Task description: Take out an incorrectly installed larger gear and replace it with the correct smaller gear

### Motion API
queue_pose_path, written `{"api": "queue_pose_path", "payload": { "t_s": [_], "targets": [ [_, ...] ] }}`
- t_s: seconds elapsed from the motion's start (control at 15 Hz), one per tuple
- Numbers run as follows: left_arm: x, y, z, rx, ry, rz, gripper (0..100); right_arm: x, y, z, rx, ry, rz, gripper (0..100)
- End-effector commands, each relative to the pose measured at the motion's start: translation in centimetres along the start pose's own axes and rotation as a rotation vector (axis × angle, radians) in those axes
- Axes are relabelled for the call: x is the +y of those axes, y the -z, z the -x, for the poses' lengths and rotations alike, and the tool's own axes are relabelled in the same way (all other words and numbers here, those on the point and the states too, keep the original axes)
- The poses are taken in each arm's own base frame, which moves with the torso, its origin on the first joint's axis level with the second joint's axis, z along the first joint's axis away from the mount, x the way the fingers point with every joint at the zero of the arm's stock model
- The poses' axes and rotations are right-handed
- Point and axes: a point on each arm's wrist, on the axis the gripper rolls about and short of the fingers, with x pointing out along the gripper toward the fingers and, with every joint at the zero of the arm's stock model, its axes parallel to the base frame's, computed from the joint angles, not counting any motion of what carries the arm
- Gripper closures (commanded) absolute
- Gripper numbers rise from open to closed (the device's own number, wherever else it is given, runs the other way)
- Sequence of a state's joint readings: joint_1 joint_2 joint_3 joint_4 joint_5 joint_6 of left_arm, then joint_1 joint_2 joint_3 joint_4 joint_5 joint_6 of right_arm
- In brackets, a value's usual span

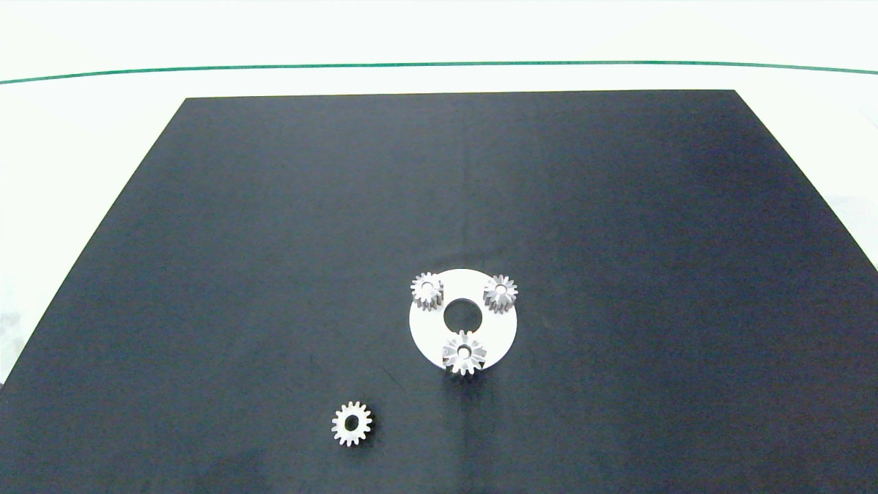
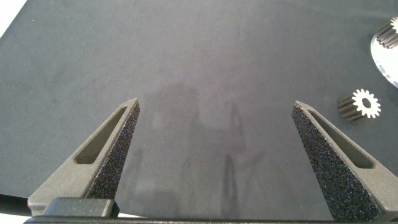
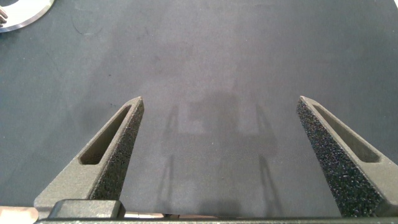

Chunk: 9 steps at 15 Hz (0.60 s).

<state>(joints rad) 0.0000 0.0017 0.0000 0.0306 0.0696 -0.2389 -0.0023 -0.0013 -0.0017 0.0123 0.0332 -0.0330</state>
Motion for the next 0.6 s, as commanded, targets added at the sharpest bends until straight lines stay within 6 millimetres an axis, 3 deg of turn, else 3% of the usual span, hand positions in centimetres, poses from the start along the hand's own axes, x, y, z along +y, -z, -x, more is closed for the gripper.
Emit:
{"api": "queue_pose_path", "payload": {
  "t_s": [0.07, 0.6],
  "targets": [
    [0.00, 0.00, 0.00, 0.000, -0.001, 0.002, 0, 0.00, 0.00, -0.01, 0.001, -0.001, 0.001, 0],
    [0.00, 0.00, 0.00, 0.000, -0.001, 0.002, 0, 0.00, 0.00, -0.01, 0.001, -0.001, 0.001, 0]
  ]
}}
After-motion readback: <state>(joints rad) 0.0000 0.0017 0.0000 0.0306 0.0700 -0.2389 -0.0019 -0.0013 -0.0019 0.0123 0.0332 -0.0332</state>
